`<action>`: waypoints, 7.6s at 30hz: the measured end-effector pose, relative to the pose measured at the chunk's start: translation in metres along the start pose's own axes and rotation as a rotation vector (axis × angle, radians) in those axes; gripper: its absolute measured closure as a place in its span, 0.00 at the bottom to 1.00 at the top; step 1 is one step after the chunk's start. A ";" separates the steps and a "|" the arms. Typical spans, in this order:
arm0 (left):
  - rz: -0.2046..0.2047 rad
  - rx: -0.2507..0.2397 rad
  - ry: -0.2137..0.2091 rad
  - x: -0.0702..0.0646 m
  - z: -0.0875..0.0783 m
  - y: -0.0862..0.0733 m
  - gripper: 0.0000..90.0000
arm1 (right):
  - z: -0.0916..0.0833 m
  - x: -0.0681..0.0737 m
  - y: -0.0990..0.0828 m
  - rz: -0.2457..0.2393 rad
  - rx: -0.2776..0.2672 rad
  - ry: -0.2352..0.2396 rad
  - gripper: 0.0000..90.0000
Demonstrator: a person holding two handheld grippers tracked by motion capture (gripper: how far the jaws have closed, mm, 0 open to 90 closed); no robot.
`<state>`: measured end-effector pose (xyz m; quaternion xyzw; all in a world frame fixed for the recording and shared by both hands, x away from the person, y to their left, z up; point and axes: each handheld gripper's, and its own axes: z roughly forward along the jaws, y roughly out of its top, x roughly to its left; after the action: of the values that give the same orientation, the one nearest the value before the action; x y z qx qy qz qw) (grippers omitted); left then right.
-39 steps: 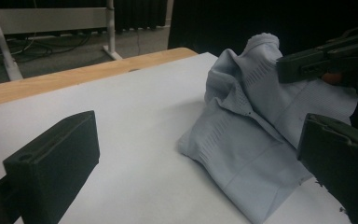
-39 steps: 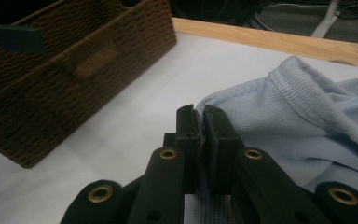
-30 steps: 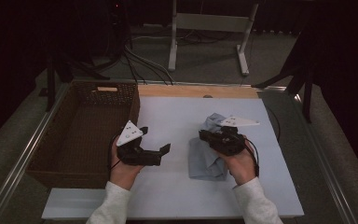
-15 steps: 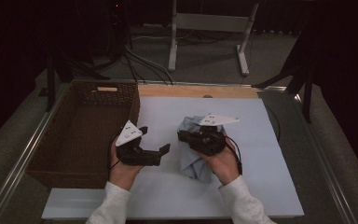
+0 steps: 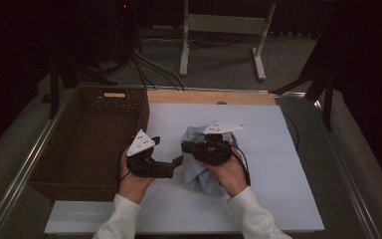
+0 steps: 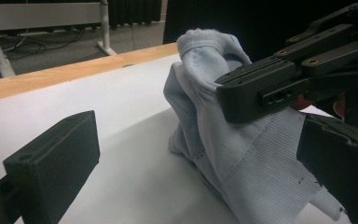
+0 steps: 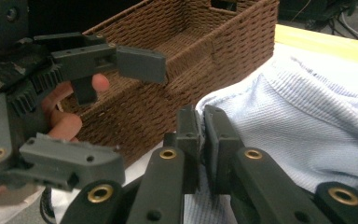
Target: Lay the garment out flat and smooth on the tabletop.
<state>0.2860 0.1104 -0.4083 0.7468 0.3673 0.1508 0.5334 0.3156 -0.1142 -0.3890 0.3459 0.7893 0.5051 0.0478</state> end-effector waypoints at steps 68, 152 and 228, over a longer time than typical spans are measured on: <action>-0.054 -0.099 0.057 0.019 -0.028 0.008 0.00 | 0.024 -0.013 -0.022 -0.067 0.060 -0.079 0.36; -0.052 -0.089 0.046 0.017 -0.024 0.007 0.00 | 0.019 -0.068 -0.085 0.045 0.284 -0.196 0.89; -0.045 -0.091 0.041 0.015 -0.025 0.008 0.00 | -0.082 -0.070 -0.134 0.054 0.284 -0.300 0.79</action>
<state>0.2836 0.1372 -0.3940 0.7101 0.3878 0.1703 0.5625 0.2667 -0.2521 -0.4790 0.4417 0.8269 0.3327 0.1021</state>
